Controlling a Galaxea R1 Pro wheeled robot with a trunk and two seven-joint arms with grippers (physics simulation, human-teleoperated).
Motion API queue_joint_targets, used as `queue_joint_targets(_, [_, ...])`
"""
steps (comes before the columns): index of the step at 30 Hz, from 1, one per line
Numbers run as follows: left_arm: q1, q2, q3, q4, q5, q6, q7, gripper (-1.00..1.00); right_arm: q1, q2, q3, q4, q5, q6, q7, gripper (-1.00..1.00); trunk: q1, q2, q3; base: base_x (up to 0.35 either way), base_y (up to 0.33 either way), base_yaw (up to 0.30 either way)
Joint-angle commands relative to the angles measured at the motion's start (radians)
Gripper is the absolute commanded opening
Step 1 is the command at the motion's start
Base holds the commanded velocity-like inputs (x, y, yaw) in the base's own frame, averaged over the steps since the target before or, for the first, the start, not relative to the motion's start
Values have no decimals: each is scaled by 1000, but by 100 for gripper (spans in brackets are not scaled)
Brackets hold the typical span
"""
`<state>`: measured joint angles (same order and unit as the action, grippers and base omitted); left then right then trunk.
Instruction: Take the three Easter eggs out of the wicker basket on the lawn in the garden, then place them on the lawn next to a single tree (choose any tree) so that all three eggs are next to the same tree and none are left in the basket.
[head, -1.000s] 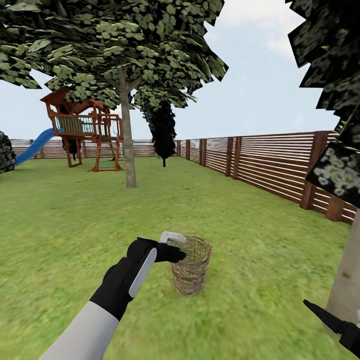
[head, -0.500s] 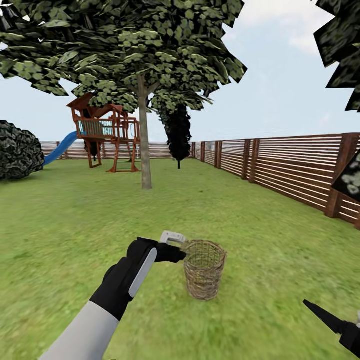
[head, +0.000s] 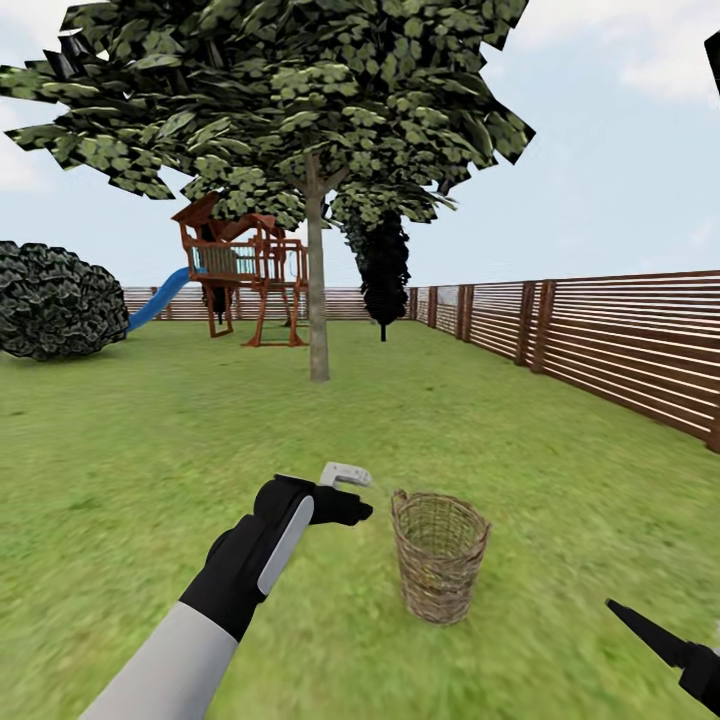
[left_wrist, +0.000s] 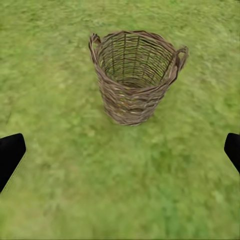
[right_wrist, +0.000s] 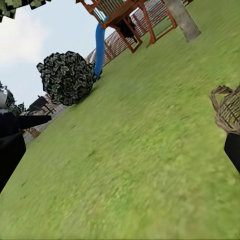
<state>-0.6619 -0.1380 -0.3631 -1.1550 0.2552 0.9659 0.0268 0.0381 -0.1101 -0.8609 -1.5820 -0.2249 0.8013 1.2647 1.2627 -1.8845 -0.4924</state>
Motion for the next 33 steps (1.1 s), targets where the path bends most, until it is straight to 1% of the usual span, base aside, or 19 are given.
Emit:
queue_joint_targets(1, [-1, 0, 0, 0, 4, 4, 3, 100, 0, 0, 0, 0, -5, 7, -1, 100, 1, 0, -1, 298, 112, 30])
queue_joint_targets(5, [-1, 0, 0, 0, 4, 4, 3, 100, 0, 0, -1, 0, -5, 7, -1, 100, 1, 0, 0, 302, 115, -8])
queue_joint_targets(9, [-1, 0, 0, 0, 4, 4, 3, 100, 0, 0, -1, 0, -5, 7, -1, 100, 1, 0, 1, 301, 132, -170])
queue_joint_targets(21, [-1, 1, 0, 1, 4, 4, 2, 100, 0, 0, -1, 0, -5, 7, -1, 100, 1, 0, 9, 271, 174, -258])
queue_joint_targets(33, [-1, 1, -2, 6, 2, 4, 3, 100, 0, 0, -3, 0, -7, 7, -1, 100, 1, 0, 18, 268, 29, -262])
